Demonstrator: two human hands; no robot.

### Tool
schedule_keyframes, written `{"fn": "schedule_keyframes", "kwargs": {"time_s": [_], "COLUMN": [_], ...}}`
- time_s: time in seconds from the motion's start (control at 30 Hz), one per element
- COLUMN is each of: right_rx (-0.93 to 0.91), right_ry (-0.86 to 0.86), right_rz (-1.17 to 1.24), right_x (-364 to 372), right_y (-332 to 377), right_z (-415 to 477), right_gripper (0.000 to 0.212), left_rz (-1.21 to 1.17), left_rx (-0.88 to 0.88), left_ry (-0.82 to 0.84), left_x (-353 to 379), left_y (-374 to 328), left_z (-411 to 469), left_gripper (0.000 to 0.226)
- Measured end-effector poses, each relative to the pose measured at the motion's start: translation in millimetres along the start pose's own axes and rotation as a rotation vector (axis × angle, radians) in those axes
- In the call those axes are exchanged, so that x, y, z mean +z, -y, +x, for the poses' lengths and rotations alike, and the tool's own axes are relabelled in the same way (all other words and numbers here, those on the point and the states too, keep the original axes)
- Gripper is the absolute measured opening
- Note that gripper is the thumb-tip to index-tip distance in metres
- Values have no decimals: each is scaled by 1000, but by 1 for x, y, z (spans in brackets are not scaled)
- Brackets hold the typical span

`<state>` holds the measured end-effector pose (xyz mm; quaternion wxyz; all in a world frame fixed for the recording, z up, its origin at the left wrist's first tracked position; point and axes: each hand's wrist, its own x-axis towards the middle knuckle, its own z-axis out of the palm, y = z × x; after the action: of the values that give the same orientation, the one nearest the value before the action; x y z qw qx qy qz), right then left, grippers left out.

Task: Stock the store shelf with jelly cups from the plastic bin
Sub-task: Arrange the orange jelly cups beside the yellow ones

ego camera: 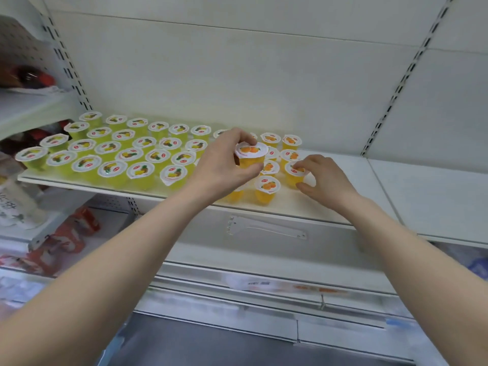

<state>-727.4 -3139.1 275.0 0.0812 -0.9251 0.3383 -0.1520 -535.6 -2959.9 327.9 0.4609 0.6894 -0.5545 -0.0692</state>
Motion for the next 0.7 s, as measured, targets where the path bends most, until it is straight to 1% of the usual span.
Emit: {"fn": "schedule_keyframes", "kwargs": {"time_s": [0.07, 0.13, 0.27, 0.4, 0.53, 0.7], "right_rx": [-50, -75, -93, -97, -114, -131], "right_ry": [44, 51, -6, -67, -109, -125], "right_rz": [-34, -55, -93, -94, -92, -88], "right_x": [-9, -18, -32, -36, -39, -40], "right_y": [-8, -16, -29, -41, -49, -54], "right_z": [-1, -5, -11, -16, -17, -16], "right_gripper": [48, 52, 52, 50, 49, 49], "left_rz": [40, 128, 331, 516, 634, 710], "left_rx": [22, 68, 159, 255, 269, 277], "left_ry": [18, 50, 126, 98, 81, 45], "left_x": [14, 28, 57, 86, 103, 112], "left_y": [-11, -19, -31, -32, -22, -11], "left_z": [1, 1, -2, -3, -6, -7], "left_gripper": [37, 38, 39, 41, 42, 45]}}
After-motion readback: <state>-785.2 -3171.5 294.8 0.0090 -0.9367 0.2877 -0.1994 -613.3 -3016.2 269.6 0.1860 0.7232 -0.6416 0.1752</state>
